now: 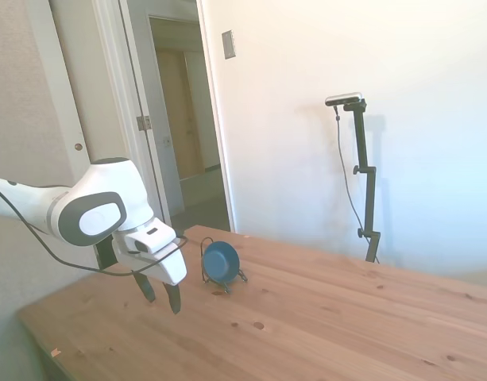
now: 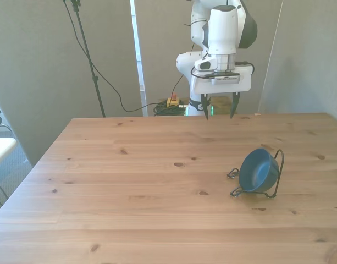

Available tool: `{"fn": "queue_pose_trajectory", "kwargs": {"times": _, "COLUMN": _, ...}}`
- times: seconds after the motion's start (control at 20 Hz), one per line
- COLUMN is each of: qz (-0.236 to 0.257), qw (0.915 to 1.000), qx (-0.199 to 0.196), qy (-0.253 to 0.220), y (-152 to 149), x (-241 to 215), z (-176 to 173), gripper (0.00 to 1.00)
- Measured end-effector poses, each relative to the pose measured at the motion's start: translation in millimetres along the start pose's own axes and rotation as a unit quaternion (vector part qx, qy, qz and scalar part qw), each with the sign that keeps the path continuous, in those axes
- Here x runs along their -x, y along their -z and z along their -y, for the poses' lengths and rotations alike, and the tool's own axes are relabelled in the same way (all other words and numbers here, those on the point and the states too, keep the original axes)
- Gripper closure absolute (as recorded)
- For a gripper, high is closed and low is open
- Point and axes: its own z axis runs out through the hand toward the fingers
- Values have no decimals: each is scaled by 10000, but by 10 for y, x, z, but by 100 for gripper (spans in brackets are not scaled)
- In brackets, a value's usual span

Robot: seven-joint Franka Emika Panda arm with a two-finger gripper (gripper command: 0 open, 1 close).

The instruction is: Unload the bowl

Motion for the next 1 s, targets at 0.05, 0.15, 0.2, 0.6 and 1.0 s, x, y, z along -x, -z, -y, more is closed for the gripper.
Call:
{"fn": "queue_pose_trajectory", "kwargs": {"times": 0.05, "qz": 12, "qw": 10000, "qx": 5, "qy": -4, "y": -1, "x": -2, "z": -2, "gripper": 0}}
{"fn": "queue_pose_trajectory", "kwargs": {"times": 0.15, "qz": 65, "qw": 10000, "qx": -14, "qy": -21, "y": 5, "x": -19, "z": -17, "gripper": 0}}
{"fn": "queue_pose_trajectory", "kwargs": {"times": 0.2, "qz": 74, "qw": 10000, "qx": -43, "qy": -21, "y": 16, "x": -32, "z": -18, "gripper": 0}}
{"fn": "queue_pose_trajectory", "kwargs": {"times": 0.6, "qz": -249, "qw": 9987, "qx": -396, "qy": 200, "y": 35, "x": -260, "z": 200, "gripper": 0}}
{"fn": "queue_pose_trajectory", "kwargs": {"times": 1.0, "qz": -547, "qw": 9935, "qx": -686, "qy": 728, "y": -21, "x": -630, "z": 653, "gripper": 0}}
